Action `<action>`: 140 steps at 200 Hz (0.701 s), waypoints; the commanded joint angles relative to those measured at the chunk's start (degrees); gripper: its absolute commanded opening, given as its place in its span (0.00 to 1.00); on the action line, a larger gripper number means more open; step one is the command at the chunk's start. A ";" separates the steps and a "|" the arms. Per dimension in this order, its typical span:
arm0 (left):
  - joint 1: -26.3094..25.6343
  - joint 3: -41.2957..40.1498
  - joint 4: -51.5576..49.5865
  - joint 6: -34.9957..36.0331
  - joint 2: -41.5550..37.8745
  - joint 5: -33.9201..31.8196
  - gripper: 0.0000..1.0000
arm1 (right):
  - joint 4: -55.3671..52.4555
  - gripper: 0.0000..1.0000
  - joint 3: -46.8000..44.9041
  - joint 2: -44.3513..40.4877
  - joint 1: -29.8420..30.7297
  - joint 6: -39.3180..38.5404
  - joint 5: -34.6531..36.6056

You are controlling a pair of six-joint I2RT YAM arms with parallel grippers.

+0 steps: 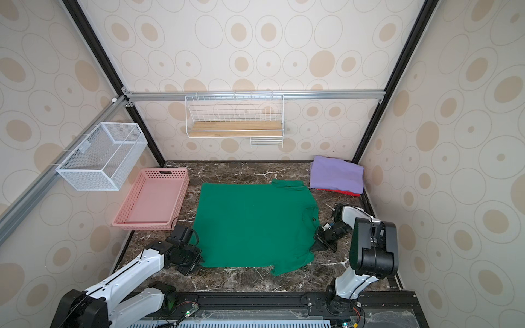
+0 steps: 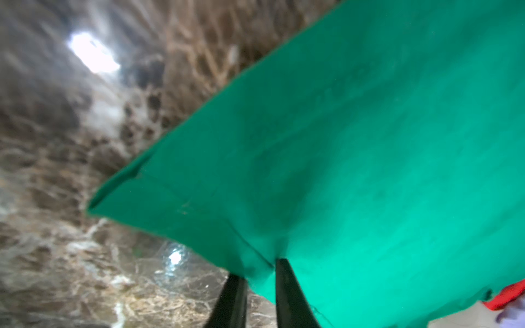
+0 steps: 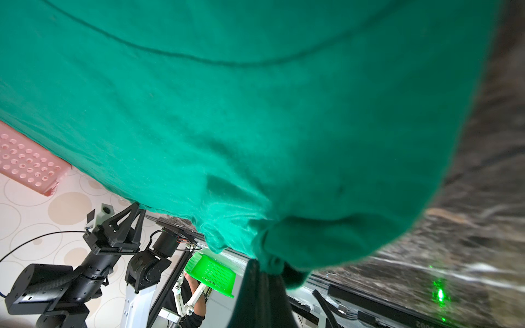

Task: Fold and stack t-shirts
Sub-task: Fold the T-shirt.

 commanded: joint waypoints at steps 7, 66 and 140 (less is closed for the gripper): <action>0.27 2.12 -0.76 2.00 0.60 -0.93 0.00 | -1.89 0.00 0.95 -1.47 0.28 -0.05 0.41; 0.31 5.14 -6.60 4.59 -0.93 -0.67 0.00 | -2.34 0.00 1.03 -1.88 0.31 -0.14 0.30; 0.34 17.50 -18.37 13.51 2.27 -3.93 0.00 | -4.96 0.00 1.66 -5.44 0.32 -0.14 0.61</action>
